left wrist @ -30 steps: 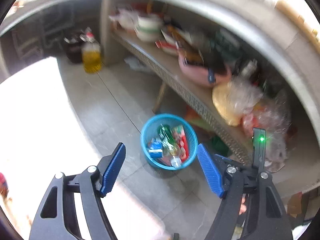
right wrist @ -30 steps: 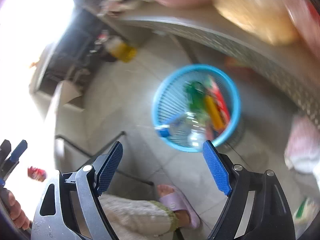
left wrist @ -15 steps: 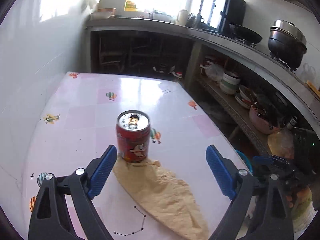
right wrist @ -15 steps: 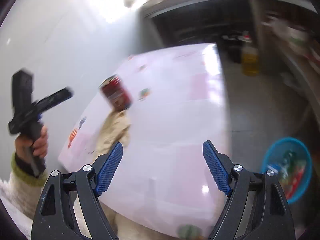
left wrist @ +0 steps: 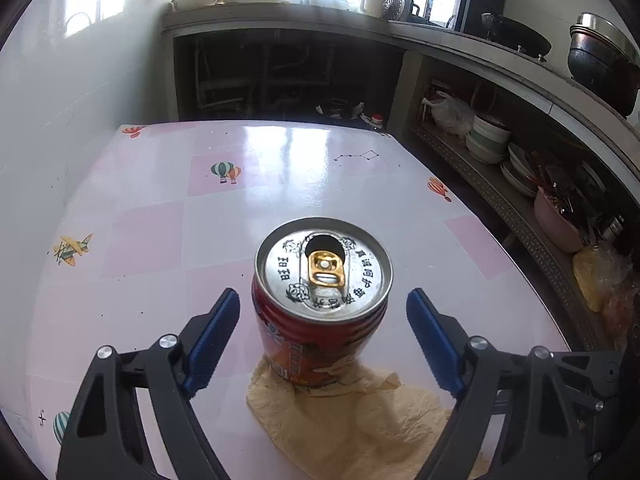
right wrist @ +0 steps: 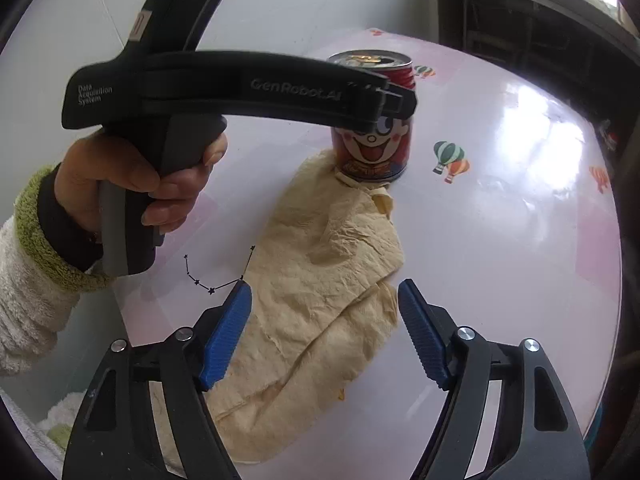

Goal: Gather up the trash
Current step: 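Bring both tools back over the table toward the red can, then grasp the red can with the left tool while the right tool pinches the beige cloth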

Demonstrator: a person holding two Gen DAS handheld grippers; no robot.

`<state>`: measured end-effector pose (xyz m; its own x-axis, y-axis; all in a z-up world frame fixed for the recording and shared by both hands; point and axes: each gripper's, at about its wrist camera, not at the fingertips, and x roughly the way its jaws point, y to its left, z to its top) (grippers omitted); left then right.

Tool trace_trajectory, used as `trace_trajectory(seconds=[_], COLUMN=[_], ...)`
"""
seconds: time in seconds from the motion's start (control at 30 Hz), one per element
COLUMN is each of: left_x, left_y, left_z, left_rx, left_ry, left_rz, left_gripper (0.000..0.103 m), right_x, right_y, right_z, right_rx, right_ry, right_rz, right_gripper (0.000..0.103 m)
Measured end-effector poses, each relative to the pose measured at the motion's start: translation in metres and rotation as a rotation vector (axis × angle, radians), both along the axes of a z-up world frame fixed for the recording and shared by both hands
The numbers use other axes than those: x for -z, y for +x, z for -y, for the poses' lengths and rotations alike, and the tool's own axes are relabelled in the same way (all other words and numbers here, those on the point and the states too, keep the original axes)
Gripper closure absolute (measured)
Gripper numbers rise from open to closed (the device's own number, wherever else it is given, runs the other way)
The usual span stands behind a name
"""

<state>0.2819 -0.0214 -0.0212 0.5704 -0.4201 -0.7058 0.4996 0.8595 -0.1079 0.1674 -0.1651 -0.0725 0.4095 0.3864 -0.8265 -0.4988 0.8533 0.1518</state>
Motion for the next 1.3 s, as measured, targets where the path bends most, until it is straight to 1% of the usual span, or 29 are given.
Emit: trace_trajectory(seconds=[0.03, 0.1, 0.17, 0.23, 0.27, 0.3, 0.33, 0.37, 0.4, 0.47, 0.57, 0.67, 0.73, 0.8, 0.93, 0.97, 1.03, 1.07, 1.1, 1.17, 1.23, 1.3], left_x=[0.001, 0.004, 0.004, 0.004, 0.004, 0.003, 0.002, -0.001, -0.004, -0.013, -0.023, -0.025, -0.024, -0.024, -0.024, -0.025, -0.024, -0.023, -0.022, -0.019, -0.016, -0.014], left_y=[0.001, 0.003, 0.004, 0.003, 0.003, 0.003, 0.003, 0.001, -0.001, -0.008, -0.022, -0.041, -0.053, -0.066, -0.087, -0.091, -0.096, -0.098, -0.1, -0.102, -0.103, -0.105], left_z=[0.001, 0.001, -0.001, -0.003, -0.004, -0.005, -0.006, -0.008, -0.011, -0.018, -0.026, -0.031, -0.032, -0.032, -0.033, -0.033, -0.034, -0.035, -0.035, -0.034, -0.034, -0.035], left_rx=[0.004, 0.001, -0.003, -0.008, -0.012, -0.018, -0.024, -0.031, -0.039, -0.051, -0.062, -0.059, -0.058, -0.048, -0.024, -0.022, -0.019, -0.019, -0.018, -0.016, -0.019, -0.025], left_ry=[0.005, 0.014, 0.008, 0.0, -0.003, -0.006, -0.011, -0.019, -0.033, -0.06, -0.089, -0.12, -0.132, -0.147, -0.169, -0.173, -0.179, -0.183, -0.184, -0.182, -0.187, -0.192], left_rz=[0.001, 0.004, 0.01, 0.013, 0.012, 0.013, 0.015, 0.017, 0.021, 0.032, 0.036, 0.019, 0.005, -0.005, -0.021, -0.025, -0.035, -0.04, -0.044, -0.053, -0.063, -0.065], left_gripper=[0.031, 0.038, 0.038, 0.038, 0.038, 0.038, 0.038, 0.038, 0.038, 0.038, 0.038, 0.038, 0.038, 0.038, 0.038, 0.038, 0.038, 0.038, 0.038, 0.038, 0.038, 0.038], right_x=[0.004, 0.011, 0.013, 0.014, 0.014, 0.013, 0.013, 0.012, 0.012, 0.012, 0.005, -0.009, -0.02, -0.028, -0.045, -0.049, -0.056, -0.058, -0.061, -0.061, -0.047, -0.031], right_y=[0.002, 0.004, 0.001, -0.005, -0.008, -0.011, -0.014, -0.016, -0.018, -0.022, -0.04, -0.066, -0.085, -0.098, -0.121, -0.126, -0.122, -0.114, -0.111, -0.094, -0.061, -0.03], right_z=[-0.005, -0.013, -0.019, -0.022, -0.024, -0.024, -0.024, -0.023, -0.021, -0.01, 0.0, 0.008, 0.016, 0.026, 0.048, 0.053, 0.06, 0.058, 0.058, 0.058, 0.059, 0.054], right_rx=[-0.012, -0.024, -0.027, -0.018, -0.017, -0.014, -0.006, 0.006, 0.02, 0.064, 0.101, 0.115, 0.107, 0.083, 0.061, 0.061, 0.055, 0.057, 0.065, 0.106, 0.128, 0.155], right_ry=[-0.021, -0.062, -0.092, -0.132, -0.133, -0.128, -0.128, -0.124, -0.112, -0.086, -0.072, -0.075, -0.069, -0.006, 0.109, 0.159, 0.259, 0.288, 0.288, 0.236, 0.21, 0.225], right_rz=[-0.001, -0.004, 0.022, 0.051, 0.054, 0.053, 0.051, 0.047, 0.036, 0.016, 0.024, 0.038, 0.011, -0.089, -0.338, -0.405, -0.5, -0.518, -0.515, -0.474, -0.46, -0.494], right_gripper=[0.038, 0.048, 0.05, 0.055, 0.058, 0.065, 0.069, 0.08, 0.094, 0.099, 0.1, 0.1, 0.1, 0.1, 0.1, 0.1, 0.099, 0.099, 0.098, 0.095, 0.095, 0.095])
